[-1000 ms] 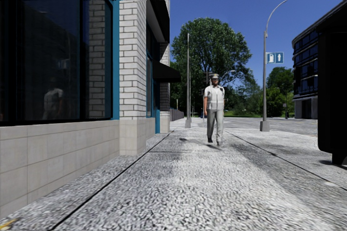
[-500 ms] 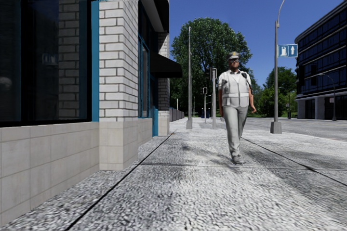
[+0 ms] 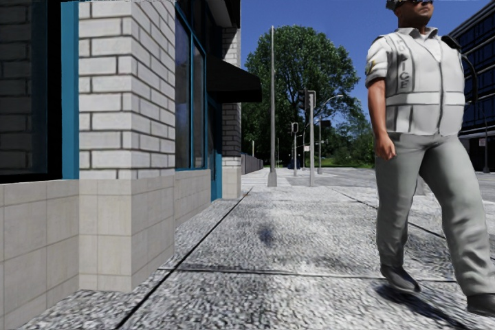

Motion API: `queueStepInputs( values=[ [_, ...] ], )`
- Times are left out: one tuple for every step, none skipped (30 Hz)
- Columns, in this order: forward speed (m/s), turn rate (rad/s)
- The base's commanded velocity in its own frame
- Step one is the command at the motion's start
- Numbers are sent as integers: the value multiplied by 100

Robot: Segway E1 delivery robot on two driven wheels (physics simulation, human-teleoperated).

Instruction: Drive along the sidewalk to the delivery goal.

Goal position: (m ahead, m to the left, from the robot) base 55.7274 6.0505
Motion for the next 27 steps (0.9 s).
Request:
queueStepInputs(
  values=[
    [200, -11],
    [200, -12],
    [200, -13],
    [200, -15],
    [200, -15],
    [200, -18],
    [200, -22],
    [200, -23],
    [200, -24],
    [200, -24],
    [200, -24],
    [200, -24],
    [200, -24],
    [200, -24],
    [200, -25],
    [200, -25],
    [200, -25],
    [200, -25],
    [200, -25],
    [200, -29],
    [200, -32],
    [200, -33],
    [200, -33],
    [200, -33],
    [200, -33],
    [200, 0],
    [200, 0]
  ],
)
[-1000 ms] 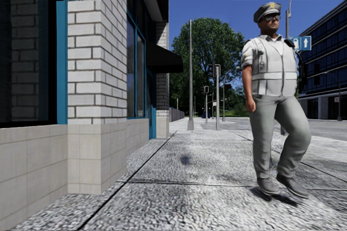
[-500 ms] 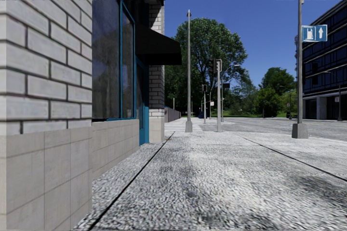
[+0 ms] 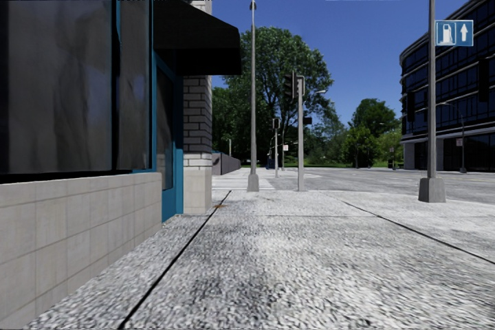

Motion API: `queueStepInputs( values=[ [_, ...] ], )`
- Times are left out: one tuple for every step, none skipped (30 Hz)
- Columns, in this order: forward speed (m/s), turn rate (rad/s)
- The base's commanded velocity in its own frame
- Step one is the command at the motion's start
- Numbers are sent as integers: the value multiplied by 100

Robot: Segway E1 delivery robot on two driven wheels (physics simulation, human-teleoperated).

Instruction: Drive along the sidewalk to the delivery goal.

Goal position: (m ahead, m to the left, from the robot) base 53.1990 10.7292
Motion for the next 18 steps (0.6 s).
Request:
queueStepInputs(
  values=[
    [200, 0],
    [200, 0],
    [200, 0],
    [200, 0],
    [200, 0],
    [200, 0],
    [200, 0],
    [200, 0],
    [200, 0],
    [200, 0],
    [200, 0],
    [200, 0],
    [200, 0],
    [200, 0],
    [200, 0],
    [200, 0],
    [200, 0],
    [200, 0]
  ],
)
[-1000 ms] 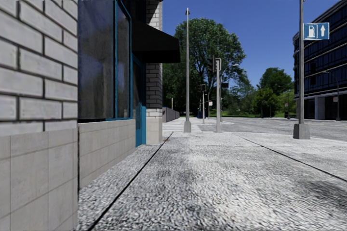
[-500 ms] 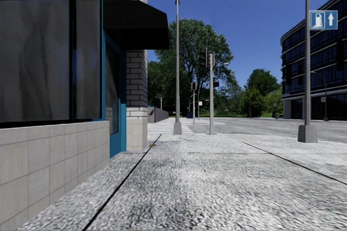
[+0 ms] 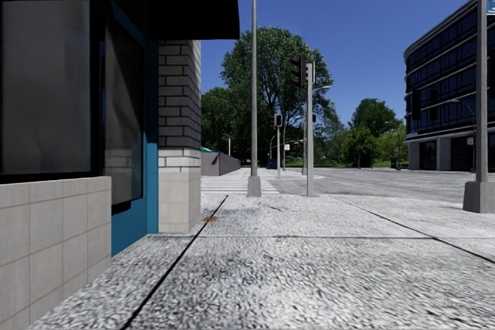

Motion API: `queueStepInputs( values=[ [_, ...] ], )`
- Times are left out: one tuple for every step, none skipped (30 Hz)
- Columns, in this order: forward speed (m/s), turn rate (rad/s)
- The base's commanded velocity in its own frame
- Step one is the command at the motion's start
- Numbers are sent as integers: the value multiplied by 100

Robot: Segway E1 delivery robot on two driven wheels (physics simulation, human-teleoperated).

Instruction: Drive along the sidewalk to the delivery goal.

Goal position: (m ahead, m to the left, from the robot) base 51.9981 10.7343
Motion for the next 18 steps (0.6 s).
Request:
queueStepInputs(
  values=[
    [200, 0],
    [200, 0],
    [200, 0],
    [200, 0],
    [200, 0],
    [200, 0],
    [200, 0],
    [200, 0],
    [200, 0],
    [200, 0],
    [200, 0],
    [200, 0],
    [200, 0],
    [200, 0],
    [200, 0],
    [200, 0],
    [200, 0],
    [200, 0]
  ],
)
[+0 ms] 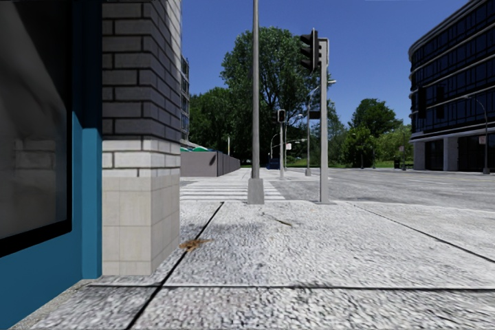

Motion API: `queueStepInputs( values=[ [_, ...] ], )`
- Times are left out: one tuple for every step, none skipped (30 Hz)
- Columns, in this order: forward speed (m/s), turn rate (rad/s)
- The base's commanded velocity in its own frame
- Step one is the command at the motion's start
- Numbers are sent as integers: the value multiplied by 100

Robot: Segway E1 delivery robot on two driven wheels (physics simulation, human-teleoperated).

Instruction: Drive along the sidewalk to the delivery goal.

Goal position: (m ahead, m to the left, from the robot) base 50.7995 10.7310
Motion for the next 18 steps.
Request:
queueStepInputs(
  values=[
    [200, 0],
    [200, 0],
    [200, 0],
    [200, 0],
    [200, 0],
    [200, 0],
    [200, 0],
    [200, 0],
    [200, 0],
    [200, 0],
    [200, 0],
    [200, 0],
    [200, 0],
    [200, 0],
    [200, 0],
    [200, 0],
    [200, 0],
    [200, 0]
  ],
)
